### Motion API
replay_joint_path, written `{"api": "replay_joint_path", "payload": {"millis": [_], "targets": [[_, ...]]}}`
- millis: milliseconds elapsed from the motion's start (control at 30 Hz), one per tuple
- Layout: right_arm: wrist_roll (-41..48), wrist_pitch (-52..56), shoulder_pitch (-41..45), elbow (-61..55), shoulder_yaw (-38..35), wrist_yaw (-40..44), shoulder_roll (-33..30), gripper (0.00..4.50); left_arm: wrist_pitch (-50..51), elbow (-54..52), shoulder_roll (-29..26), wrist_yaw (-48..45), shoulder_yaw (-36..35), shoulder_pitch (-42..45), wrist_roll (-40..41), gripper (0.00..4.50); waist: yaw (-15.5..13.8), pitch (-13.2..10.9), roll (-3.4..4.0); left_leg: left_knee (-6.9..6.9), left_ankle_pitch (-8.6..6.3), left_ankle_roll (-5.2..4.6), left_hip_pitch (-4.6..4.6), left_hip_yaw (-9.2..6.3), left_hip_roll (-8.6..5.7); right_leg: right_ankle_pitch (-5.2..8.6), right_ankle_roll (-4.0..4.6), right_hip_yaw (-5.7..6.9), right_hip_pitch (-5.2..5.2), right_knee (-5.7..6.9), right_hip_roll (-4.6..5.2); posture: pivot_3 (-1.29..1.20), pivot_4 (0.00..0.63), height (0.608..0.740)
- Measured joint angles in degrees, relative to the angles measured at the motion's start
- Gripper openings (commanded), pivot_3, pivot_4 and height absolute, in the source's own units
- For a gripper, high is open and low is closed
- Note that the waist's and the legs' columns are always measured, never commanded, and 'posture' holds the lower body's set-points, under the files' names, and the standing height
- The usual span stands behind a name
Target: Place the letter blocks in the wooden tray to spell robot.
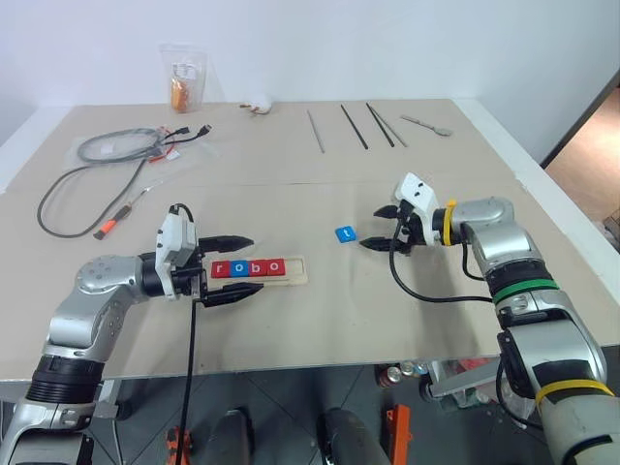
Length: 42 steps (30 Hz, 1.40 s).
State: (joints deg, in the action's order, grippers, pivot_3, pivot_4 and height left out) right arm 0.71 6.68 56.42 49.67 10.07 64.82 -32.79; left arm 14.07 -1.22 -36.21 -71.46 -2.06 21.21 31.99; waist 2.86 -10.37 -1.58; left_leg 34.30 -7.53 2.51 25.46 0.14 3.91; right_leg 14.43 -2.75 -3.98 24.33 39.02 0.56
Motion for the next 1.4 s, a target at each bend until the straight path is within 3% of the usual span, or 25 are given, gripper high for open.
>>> {"api": "replay_joint_path", "payload": {"millis": [300, 1000, 1100, 1267, 1400], "targets": [[-0.17, -6.09, 1.56, 9.28, -1.18, -3.22, 4.07, 4.33, 1.41, -0.16, -0.83, -1.01, -0.04, 0.64, 0.12, 4.50, 0.00, 0.00, 0.00, -0.01, 0.00, 0.00, 0.00, -0.02, 0.00, -0.07, -0.17, 0.00, -0.01, 0.00, -0.01, 0.00, 0.150, 0.740], [-0.55, -10.24, 3.26, 14.45, -1.75, -3.72, 7.49, 4.33, 3.35, -4.37, -0.94, 2.54, -0.63, -3.26, 1.10, 4.50, 0.00, 0.00, 0.00, 0.03, 0.01, -0.01, -0.02, -0.03, 0.00, -0.10, -0.10, -0.02, -0.05, 0.00, -0.02, 0.00, 0.150, 0.740], [-0.52, -10.32, 3.48, 14.91, -1.93, -3.68, 7.91, 3.57, 3.34, -4.53, -0.82, 2.92, -0.64, -3.64, 1.09, 4.50, 0.03, 0.00, 0.00, 0.02, 0.00, 0.00, -0.04, -0.03, 0.01, -0.13, -0.13, -0.02, -0.05, 0.00, -0.03, 0.00, 0.150, 0.740], [-0.46, -10.34, 3.49, 14.93, -1.97, -3.14, 8.73, 1.85, 3.30, -4.56, -0.57, 3.57, -0.64, -3.79, 1.09, 4.50, 0.00, 0.00, 0.00, 0.03, 0.00, 0.00, -0.04, -0.03, 0.00, -0.14, -0.16, -0.03, -0.07, 0.01, -0.03, 0.00, 0.150, 0.740], [-0.44, -10.29, 3.48, 14.93, -2.03, -3.16, 8.74, 1.77, 3.23, -4.56, -0.25, 3.64, -0.64, -3.79, 1.08, 4.50, -0.01, 0.00, 0.00, 0.04, 0.01, 0.00, -0.04, -0.03, 0.00, -0.15, -0.16, -0.03, -0.07, 0.01, -0.03, 0.00, 0.150, 0.740]]}}
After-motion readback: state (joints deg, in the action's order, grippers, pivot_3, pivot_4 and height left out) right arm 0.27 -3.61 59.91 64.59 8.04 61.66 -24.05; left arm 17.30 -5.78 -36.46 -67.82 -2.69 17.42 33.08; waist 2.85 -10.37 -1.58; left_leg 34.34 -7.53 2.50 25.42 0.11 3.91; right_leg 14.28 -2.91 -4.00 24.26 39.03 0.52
